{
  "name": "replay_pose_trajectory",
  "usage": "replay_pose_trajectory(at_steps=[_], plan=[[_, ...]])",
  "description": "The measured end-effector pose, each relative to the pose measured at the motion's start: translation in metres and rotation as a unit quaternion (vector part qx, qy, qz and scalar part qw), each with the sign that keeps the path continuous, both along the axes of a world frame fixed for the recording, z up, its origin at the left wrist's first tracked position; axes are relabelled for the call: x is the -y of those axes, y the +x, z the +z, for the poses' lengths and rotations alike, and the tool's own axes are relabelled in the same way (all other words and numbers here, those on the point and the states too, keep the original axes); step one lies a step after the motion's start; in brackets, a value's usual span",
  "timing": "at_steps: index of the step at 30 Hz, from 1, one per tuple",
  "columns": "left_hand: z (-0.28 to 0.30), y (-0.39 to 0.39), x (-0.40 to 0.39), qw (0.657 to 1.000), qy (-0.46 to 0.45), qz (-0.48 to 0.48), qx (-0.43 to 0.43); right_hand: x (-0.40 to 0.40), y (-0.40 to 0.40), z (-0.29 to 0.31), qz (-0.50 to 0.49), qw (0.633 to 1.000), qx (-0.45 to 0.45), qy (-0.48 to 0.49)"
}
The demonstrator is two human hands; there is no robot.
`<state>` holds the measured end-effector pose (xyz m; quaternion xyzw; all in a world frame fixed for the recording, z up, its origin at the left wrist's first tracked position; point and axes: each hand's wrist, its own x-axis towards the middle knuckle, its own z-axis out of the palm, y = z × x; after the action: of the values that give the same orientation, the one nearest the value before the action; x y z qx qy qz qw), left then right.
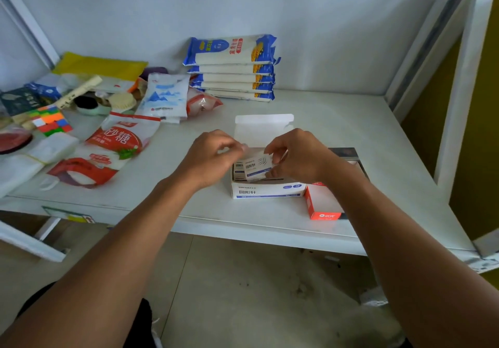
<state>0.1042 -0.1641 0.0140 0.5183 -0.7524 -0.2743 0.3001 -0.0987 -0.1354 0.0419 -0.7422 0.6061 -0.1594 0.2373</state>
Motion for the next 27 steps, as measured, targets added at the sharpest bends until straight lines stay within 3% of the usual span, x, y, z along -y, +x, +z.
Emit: replay_pose_trajectory(at_steps=[2,7,20,27], plan=[[-0.004,0.003,0.003,0.999,-0.022,0.038,0.015,0.003,0.006,-0.002,0.019,0.999,-0.023,0.025],[-0.019,0.002,-0.002,0.997,-0.013,0.003,0.079,0.014,0.023,-0.017,0.022,0.997,-0.061,0.051],[-0.021,-0.007,-0.009,0.986,-0.088,0.031,0.139,0.01,0.021,-0.024,0.02,0.996,-0.055,0.062],[-0.019,-0.007,-0.011,0.981,-0.1,0.028,0.165,-0.008,-0.013,-0.013,-0.09,0.991,0.03,-0.093]])
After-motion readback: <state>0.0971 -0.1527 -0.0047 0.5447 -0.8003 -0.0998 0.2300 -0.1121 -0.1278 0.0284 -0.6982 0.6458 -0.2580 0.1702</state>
